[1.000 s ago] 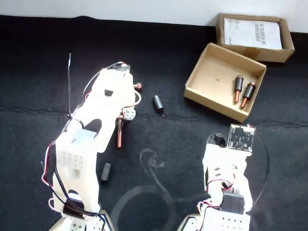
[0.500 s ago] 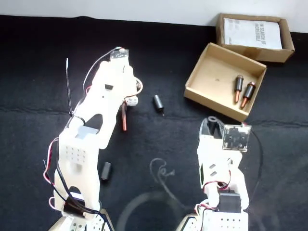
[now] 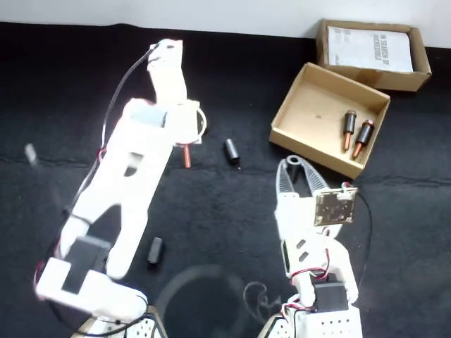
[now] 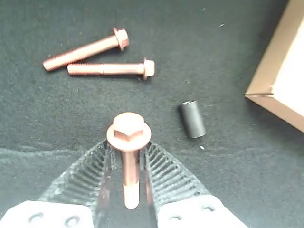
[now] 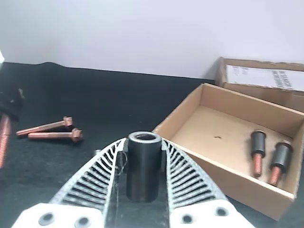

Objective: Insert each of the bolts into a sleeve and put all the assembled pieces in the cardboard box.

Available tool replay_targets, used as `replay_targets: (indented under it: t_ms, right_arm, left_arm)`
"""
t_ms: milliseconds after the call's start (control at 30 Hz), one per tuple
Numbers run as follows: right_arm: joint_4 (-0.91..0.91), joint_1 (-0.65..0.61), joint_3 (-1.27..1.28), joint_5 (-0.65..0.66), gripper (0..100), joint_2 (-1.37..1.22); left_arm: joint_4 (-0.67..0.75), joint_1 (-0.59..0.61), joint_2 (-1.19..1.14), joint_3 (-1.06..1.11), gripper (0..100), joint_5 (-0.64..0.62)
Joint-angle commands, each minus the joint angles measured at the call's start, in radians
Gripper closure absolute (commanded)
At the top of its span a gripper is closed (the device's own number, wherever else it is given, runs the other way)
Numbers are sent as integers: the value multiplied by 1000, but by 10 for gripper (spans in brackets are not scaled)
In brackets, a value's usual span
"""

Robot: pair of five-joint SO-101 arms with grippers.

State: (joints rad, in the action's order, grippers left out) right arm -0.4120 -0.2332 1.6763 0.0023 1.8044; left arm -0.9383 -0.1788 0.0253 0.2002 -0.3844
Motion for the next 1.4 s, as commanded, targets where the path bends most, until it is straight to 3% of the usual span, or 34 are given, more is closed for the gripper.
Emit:
replay_targets:
  t_ms: [0,400,967,1367]
  right_arm:
    - [-21,-76,128,-9,991,25]
    - [-148,-222,128,-8,991,25]
    - [-165,-223,128,-8,991,27]
    - [-163,-217,122,-8,991,28]
  left_arm:
    - [84,-54,180,117,991,3]
    - [298,-139,418,292,991,3]
    - [470,-331,483,317,991,2]
    - [497,-366,493,357,991,-6]
